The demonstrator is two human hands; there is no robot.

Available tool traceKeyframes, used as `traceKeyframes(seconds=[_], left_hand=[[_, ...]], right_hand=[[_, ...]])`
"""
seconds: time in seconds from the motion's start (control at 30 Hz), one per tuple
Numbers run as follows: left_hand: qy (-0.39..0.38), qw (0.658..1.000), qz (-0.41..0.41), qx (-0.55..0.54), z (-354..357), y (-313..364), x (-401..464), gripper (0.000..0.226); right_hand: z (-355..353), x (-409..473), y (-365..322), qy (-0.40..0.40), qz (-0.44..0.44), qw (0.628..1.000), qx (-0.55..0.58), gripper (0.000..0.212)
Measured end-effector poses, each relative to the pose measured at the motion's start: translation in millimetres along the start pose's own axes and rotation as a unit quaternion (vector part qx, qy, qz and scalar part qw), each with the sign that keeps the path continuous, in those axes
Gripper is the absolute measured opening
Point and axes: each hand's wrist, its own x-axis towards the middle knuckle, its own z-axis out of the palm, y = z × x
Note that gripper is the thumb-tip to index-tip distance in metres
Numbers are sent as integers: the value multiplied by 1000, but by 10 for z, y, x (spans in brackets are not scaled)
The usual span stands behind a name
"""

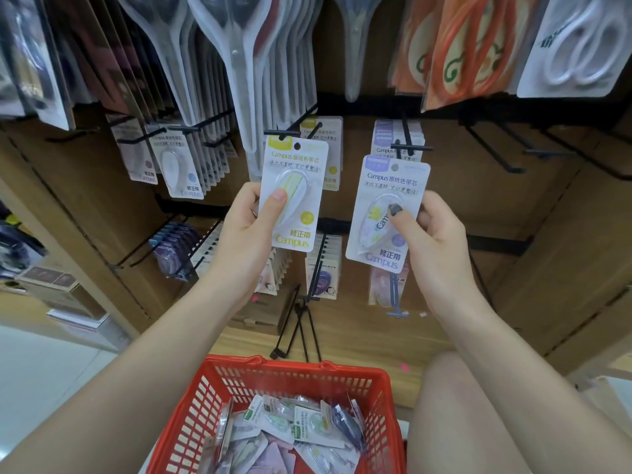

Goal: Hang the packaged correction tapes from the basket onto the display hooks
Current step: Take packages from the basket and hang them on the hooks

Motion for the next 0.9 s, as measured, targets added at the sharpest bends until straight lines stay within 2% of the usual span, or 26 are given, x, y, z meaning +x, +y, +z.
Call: traceKeyframes(seconds=[0.33,0.6,0.73,0.9], left_hand=[[34,998,-8,45,-16,6,-82,32],[33,996,-42,77,136,-66,144,18],[24,995,-66,71,212,-110,328,24],[8,991,-81,103,279,-210,635,26]], right_hand=[[21,-43,27,49,2,999,-13,7],[51,-42,101,68,-29,996,-52,5],[33,-35,106,85,-62,991,-87,6],[-8,93,104,107,-34,991,-73,5]])
